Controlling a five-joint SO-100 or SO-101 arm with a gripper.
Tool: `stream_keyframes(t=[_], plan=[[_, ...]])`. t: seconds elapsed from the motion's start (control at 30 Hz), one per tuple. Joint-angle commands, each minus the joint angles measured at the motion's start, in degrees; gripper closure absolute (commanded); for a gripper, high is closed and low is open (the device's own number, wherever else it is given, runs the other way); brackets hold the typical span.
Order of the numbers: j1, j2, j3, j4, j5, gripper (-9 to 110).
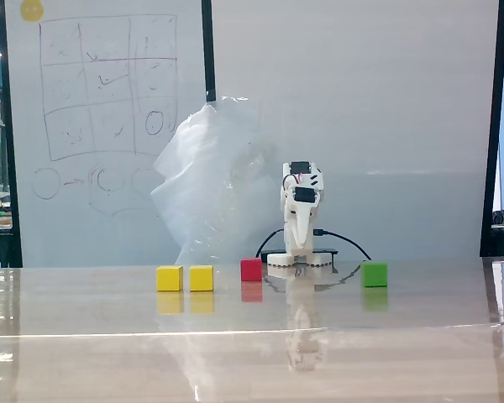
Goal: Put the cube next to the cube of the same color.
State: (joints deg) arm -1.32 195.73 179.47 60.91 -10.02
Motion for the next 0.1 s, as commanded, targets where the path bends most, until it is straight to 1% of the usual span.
stream_keyframes(t=[0.0, 0.07], plan=[[-0.35, 1.85, -1.32, 0.53, 0.53, 101], [-0.62, 1.85, -1.32, 0.53, 0.35, 101]])
